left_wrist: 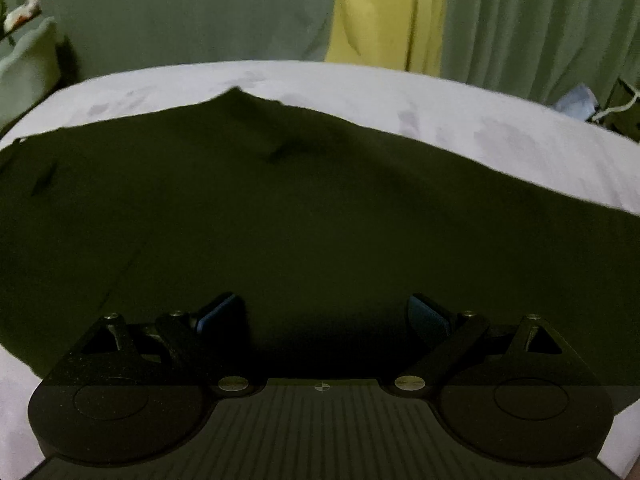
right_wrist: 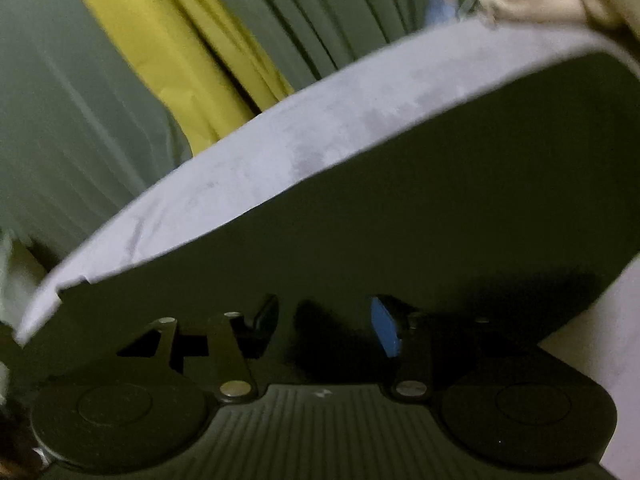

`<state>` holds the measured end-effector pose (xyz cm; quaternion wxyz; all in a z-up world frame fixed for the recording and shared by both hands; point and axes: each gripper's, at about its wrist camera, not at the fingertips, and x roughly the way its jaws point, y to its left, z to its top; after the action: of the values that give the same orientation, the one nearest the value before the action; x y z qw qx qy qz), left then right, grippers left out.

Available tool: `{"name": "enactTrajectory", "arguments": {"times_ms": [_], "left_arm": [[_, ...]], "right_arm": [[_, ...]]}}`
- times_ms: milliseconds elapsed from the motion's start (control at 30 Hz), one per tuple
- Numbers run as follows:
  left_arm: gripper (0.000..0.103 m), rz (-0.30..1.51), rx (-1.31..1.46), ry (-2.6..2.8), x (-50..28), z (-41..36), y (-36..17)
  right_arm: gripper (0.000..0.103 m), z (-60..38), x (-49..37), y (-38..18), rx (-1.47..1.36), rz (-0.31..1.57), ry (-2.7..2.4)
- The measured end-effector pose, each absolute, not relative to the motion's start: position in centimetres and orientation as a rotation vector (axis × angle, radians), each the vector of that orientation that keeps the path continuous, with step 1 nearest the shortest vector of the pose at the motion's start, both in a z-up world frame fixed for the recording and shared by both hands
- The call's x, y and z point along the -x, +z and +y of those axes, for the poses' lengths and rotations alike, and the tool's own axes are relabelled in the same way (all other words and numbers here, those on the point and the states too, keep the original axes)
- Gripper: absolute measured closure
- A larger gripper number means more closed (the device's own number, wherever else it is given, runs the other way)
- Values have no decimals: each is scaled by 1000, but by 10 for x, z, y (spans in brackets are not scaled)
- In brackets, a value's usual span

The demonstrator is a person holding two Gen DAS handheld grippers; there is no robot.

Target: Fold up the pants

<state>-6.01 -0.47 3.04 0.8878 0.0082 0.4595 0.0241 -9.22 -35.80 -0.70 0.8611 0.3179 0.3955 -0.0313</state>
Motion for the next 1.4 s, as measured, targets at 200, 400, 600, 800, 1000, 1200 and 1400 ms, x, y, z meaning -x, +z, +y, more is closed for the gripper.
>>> {"name": "enactTrajectory", "arguments": {"times_ms": [200,400,600,800,1000,1200,1400], "left_arm": [[7,938,-100,1,51,-29,28],[0,899,-81,46,37,-34,14],[1,925,-54,71,42,-37,21],[1,966,88,66,76,-30,30],[1,949,62,34,105,-44,31],[1,939,62,4,106,-50,38],[1,927,92,2,111,-39,42]], "right_arm": [[45,-417,117,-11,-771,741,-240],[43,-484,171,-18,-922,579,-363],[37,-521,202,-23,-1003,500,-494],[37,-542,199,-41,-1104,440,-450],[49,-549,192,-41,-1036,432,-455],[81,-554,193,-39,-1019,434,-447],[82,-558,184,-41,-1041,450,-477]]}}
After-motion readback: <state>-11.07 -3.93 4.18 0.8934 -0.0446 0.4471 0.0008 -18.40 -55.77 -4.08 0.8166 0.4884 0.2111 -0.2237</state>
